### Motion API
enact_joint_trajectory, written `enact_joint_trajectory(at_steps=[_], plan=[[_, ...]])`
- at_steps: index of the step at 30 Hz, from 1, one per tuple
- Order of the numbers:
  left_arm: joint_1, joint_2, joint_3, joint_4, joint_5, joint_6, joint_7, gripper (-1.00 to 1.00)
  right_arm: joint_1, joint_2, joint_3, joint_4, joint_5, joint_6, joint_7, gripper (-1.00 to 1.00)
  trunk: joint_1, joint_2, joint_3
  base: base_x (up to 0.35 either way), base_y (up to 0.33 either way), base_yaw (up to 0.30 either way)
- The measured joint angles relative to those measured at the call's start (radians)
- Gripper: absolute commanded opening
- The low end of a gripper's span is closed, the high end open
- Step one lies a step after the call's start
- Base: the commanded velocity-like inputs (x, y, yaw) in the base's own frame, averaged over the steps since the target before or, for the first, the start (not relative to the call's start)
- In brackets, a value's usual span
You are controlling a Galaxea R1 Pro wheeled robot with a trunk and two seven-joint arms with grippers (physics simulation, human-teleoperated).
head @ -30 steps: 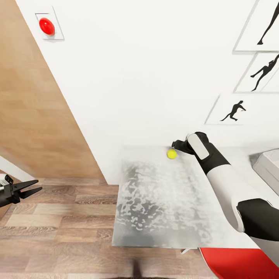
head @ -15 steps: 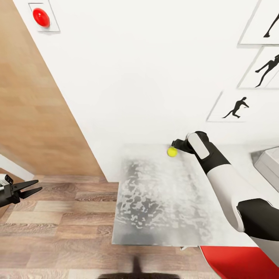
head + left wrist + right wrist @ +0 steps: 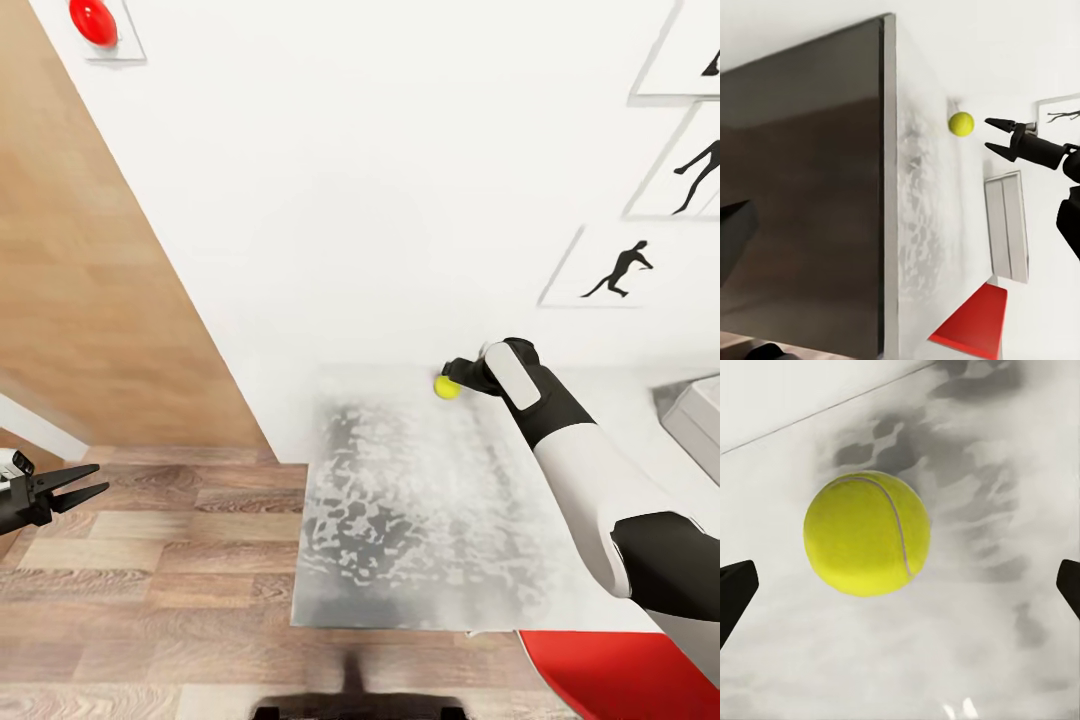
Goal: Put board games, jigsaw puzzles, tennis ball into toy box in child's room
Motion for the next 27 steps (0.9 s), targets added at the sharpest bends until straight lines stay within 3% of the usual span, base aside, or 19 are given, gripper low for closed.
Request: enact_joint_trajectory(at_steps=[27], plan=[[0.0, 0.0, 0.0, 0.0, 0.0, -0.001, 0.0, 1.0, 0.0, -0.004, -0.004, 0.0, 0.0, 0.0, 0.0, 1.0, 0.0, 0.0, -0.04, 0.005, 0.016, 0.0]])
